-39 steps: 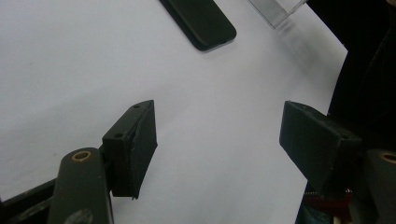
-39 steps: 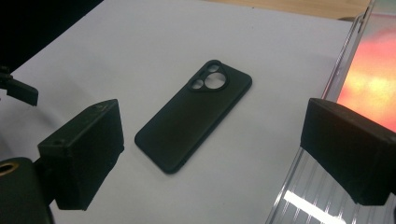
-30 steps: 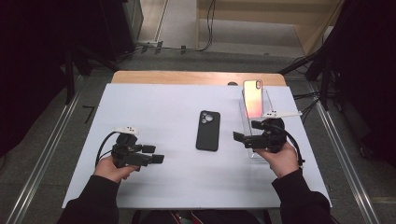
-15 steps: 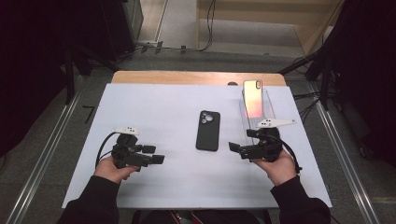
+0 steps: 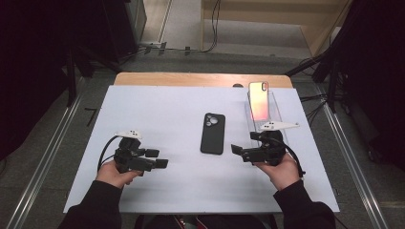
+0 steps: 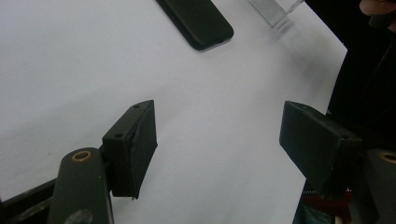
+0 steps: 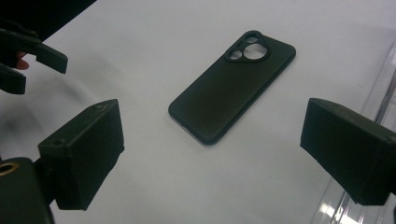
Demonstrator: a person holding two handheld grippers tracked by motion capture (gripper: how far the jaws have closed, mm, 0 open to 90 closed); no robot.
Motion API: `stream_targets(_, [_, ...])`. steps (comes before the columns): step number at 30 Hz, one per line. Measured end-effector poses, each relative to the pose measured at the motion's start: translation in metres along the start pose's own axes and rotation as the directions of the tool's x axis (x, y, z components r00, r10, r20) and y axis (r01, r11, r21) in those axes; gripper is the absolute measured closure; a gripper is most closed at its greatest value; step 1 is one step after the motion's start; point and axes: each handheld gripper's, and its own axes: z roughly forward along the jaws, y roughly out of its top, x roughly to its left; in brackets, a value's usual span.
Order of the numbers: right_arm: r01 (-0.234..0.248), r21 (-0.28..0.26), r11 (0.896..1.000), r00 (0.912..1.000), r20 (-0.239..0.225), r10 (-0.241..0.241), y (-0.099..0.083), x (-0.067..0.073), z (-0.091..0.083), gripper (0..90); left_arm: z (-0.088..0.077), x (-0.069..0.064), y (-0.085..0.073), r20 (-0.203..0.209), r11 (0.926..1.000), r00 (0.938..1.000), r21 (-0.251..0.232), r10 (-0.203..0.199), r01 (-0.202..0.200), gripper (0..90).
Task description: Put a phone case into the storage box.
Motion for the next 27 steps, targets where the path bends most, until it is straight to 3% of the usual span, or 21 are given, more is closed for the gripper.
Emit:
stream_targets(10, [0.002, 0.002, 1.0, 1.0, 0.001, -0.002, 0.004, -0.001, 0.005, 4.6, -0.002, 0.0, -0.002, -0.004, 1.0, 1.0, -0.004, -0.003, 0.003, 27.9])
stream_targets(17, [0.002, 0.005, 1.0, 1.0, -0.008, -0.002, 0.003, -0.001, 0.006, 4.7, 0.001, -0.004, 0.005, -0.004, 0.9997, 1.0, -0.025, 0.004, -0.004, 27.7])
stream_targets(20, [0.002, 0.004, 1.0, 1.0, -0.009, -0.002, 0.003, -0.001, 0.007, 4.7, 0.002, -0.004, 0.005, -0.005, 0.9999, 0.9999, -0.009, 0.012, -0.012, 27.7])
stream_targets(23, [0.01, 0.002, 1.0, 0.9998, 0.016, -0.01, 0.004, 0.0, 0.009, 12.7, 0.003, -0.003, 0.004, -0.004, 0.9999, 1.0, -0.008, 0.008, -0.008, 27.7])
stream_targets(27, [0.0, 0.0, 1.0, 0.9999, 0.013, 0.0, 0.008, 0.001, 0.013, 13.0, 0.002, -0.002, 0.004, -0.004, 0.9999, 1.0, -0.009, 0.007, -0.007, 27.7])
